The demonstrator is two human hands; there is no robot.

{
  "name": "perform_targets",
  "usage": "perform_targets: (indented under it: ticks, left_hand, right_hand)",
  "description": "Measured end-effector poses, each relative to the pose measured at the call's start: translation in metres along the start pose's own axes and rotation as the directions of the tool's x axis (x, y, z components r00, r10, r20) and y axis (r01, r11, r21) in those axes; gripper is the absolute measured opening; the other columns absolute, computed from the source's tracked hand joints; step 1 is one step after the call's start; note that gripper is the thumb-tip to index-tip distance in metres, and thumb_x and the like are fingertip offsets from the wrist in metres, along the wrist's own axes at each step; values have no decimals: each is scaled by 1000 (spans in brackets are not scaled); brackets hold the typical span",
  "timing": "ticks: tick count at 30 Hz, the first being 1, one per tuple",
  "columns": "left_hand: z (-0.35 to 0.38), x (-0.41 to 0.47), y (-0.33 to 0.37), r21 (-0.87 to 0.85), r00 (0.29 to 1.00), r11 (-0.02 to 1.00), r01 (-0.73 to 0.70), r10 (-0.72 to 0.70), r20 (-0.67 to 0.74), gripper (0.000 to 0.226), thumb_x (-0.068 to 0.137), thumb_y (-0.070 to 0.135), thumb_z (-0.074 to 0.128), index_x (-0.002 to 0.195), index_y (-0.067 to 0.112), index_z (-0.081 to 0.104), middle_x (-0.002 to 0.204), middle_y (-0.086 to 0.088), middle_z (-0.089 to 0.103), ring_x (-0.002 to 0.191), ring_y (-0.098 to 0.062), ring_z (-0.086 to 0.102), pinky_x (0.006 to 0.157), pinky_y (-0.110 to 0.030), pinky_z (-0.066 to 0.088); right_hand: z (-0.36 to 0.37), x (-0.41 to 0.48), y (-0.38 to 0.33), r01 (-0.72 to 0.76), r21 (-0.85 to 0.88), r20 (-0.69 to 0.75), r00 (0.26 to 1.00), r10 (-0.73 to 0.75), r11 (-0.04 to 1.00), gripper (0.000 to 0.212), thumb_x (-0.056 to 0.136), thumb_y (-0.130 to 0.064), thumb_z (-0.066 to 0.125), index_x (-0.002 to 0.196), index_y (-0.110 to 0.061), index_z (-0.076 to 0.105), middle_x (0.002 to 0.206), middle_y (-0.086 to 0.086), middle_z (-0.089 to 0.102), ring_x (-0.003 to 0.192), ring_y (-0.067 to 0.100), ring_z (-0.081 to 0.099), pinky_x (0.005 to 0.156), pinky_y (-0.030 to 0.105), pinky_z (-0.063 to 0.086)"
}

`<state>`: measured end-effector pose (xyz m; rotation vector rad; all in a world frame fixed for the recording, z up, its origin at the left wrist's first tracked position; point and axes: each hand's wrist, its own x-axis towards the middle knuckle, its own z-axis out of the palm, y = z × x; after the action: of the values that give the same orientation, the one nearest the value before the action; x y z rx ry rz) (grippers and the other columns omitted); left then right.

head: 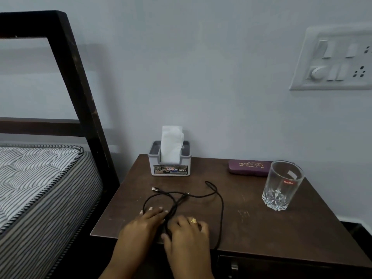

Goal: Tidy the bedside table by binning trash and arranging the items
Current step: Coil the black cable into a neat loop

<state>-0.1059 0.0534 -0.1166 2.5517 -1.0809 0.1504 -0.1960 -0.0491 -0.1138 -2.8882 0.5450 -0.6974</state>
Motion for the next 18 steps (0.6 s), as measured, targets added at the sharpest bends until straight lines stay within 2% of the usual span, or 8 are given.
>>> perform_targets:
  ticks: [2, 3, 6, 9, 12, 13, 16, 18]
  left_hand:
    - [0, 1, 0, 4, 1000, 1000, 21, -21, -9, 37, 74, 40, 40, 94, 42, 71, 98, 22, 72, 81, -3, 71, 51, -14, 53]
    - [1, 1, -1, 6, 999, 1000, 26, -26, -39, 36, 76, 41, 41, 95, 41, 71, 100, 21, 72, 82, -4, 71, 51, -15, 53]
    - [-1, 4, -2, -17, 997, 999, 34, -35, -71, 29, 86, 39, 46, 109, 41, 63, 120, 25, 61, 103, -5, 65, 72, -23, 54]
    - [-3, 2, -1, -53, 997, 998, 33, -36, -65, 29, 93, 31, 47, 119, 42, 54, 132, 27, 47, 117, -3, 55, 85, -23, 48]
    - [1, -4, 1, -79, 996, 996, 43, -49, -76, 34, 90, 38, 36, 116, 40, 58, 130, 23, 53, 113, -7, 59, 81, -25, 50]
    - [3, -5, 2, -62, 996, 997, 56, -60, -68, 36, 88, 41, 35, 114, 40, 59, 127, 23, 55, 110, -6, 61, 77, -25, 51]
    - [1, -6, 7, -6, 992, 998, 64, -64, -111, 25, 85, 39, 44, 98, 41, 64, 107, 23, 66, 90, -4, 69, 57, -24, 53]
    - [-2, -5, 11, -29, 992, 997, 75, -77, -96, 21, 91, 36, 48, 106, 39, 63, 115, 23, 63, 100, -6, 66, 67, -28, 54]
  right_hand:
    - [2, 1, 4, 8, -38, -31, 999, -9, 999, 35, 27, -37, 88, 51, -23, 66, 55, -8, 58, 52, 12, 58, 65, 31, 33]
    - [2, 2, 7, 6, -63, -44, 999, -9, 998, 35, 24, -33, 88, 47, -20, 65, 52, -6, 57, 49, 13, 57, 61, 30, 36]
    - [0, 5, 26, -9, -51, -72, 997, 5, 999, 38, 15, -25, 85, 39, -16, 57, 45, -2, 53, 41, 15, 54, 42, 19, 41]
    - [-2, 3, 49, -5, 29, -89, 996, 8, 1000, 39, 21, -24, 88, 41, -22, 55, 43, -6, 51, 38, 10, 52, 37, 15, 38]
    - [-3, -3, 50, 62, -15, -82, 995, -63, 998, 24, 43, -45, 79, 51, -28, 64, 54, -11, 57, 49, 6, 57, 44, 18, 44]
    - [-2, -5, 47, 73, -29, -71, 995, -74, 997, 27, 44, -49, 77, 51, -27, 64, 57, -11, 58, 53, 8, 59, 45, 21, 45]
    - [3, 0, 39, 104, -54, -55, 993, -107, 993, 36, 29, -40, 86, 46, -22, 60, 55, -9, 56, 50, 10, 57, 46, 20, 44]
    - [2, 5, 40, 105, -34, -84, 991, -108, 994, 37, 22, -33, 86, 42, -21, 57, 50, -7, 54, 45, 11, 55, 45, 18, 42]
